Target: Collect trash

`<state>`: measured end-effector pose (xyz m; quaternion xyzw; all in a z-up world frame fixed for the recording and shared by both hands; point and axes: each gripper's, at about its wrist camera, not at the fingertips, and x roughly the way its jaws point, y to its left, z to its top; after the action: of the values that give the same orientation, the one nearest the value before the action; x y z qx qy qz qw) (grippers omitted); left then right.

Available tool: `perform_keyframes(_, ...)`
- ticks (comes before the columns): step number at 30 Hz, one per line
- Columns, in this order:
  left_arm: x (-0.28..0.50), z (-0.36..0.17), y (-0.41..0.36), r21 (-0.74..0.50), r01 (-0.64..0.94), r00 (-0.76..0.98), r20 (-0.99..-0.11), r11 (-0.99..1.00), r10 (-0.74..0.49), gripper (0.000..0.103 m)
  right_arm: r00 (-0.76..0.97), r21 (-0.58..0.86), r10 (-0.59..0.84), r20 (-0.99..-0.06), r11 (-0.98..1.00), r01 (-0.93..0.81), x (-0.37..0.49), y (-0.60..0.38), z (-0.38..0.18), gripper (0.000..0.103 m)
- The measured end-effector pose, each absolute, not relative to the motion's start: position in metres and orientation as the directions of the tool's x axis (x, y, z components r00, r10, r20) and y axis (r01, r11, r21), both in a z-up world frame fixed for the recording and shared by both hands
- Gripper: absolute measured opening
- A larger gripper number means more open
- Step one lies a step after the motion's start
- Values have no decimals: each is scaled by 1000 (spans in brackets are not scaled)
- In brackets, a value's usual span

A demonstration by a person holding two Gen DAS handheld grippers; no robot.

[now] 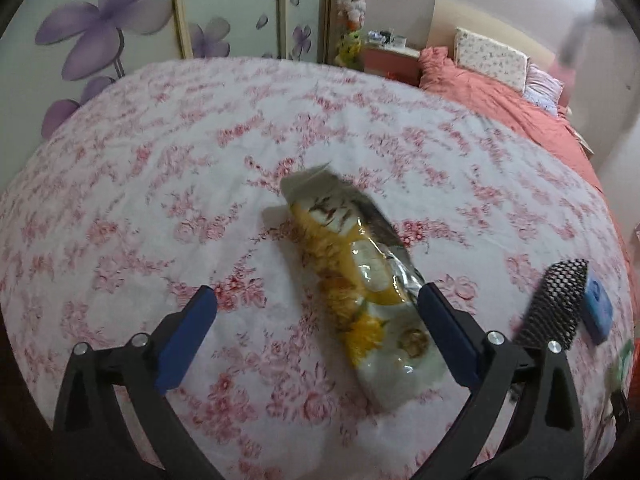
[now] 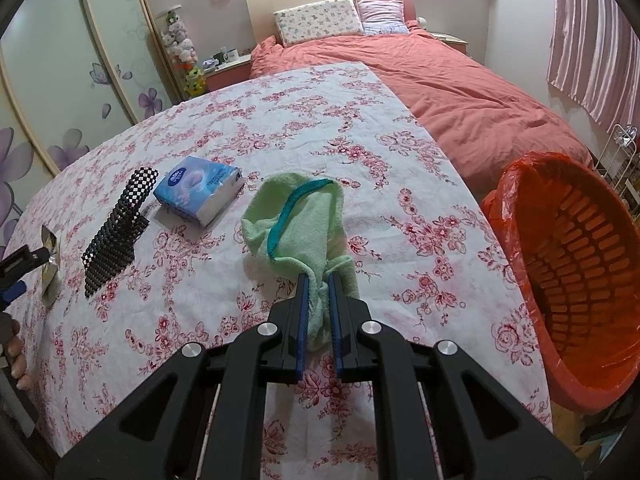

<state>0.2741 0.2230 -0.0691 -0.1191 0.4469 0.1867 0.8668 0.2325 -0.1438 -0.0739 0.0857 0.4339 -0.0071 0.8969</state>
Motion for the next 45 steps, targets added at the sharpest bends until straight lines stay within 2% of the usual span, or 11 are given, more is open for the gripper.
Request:
perform_keyframes(4,284,-79,221,-64,-429,524,-830,901,190,89,624,147,61,-779,985,86,233,-144,-74,10)
perform_keyframes(11,297,-76,181,-64,-220,594,-801,973,81,47,625,150,64,-778,985,85,233,-144,-74,10)
perform_keyframes(15,292,-78,160,-70,-118,617,-787,991,18,45,630,167,78,-773,982,84,237,-144,-75,10)
perform_keyframes(19,289,-78,160,-68,-117,623,-782,991,20,46,632,183,98,-769,981,71,243,-144,-74,11)
perform_keyframes(24,289,-78,168,-91,-121,627,-779,988,6,48,632,216,126,-765,974,67,251,-144,-74,21)
perform_keyframes(27,287,-77,176,-105,-133,625,-780,985,1,55,629,201,118,-768,978,63,257,-139,-74,26)
perform_keyframes(31,288,-77,184,-118,-150,625,-780,982,1,55,634,158,92,-768,986,49,261,-130,-76,25)
perform_keyframes(32,289,-77,185,-122,-150,625,-780,981,-1,51,636,146,83,-767,988,47,261,-129,-76,25)
perform_keyframes(35,292,-77,187,-126,-151,624,-781,981,-4,33,638,130,79,-766,991,33,261,-125,-76,7)
perform_keyframes(40,290,-73,189,-146,-125,632,-774,981,-34,21,651,158,100,-752,987,32,257,-130,-72,5)
perform_keyframes(45,279,-57,179,-131,-86,665,-745,988,-41,19,697,194,125,-706,981,21,246,-136,-50,5)
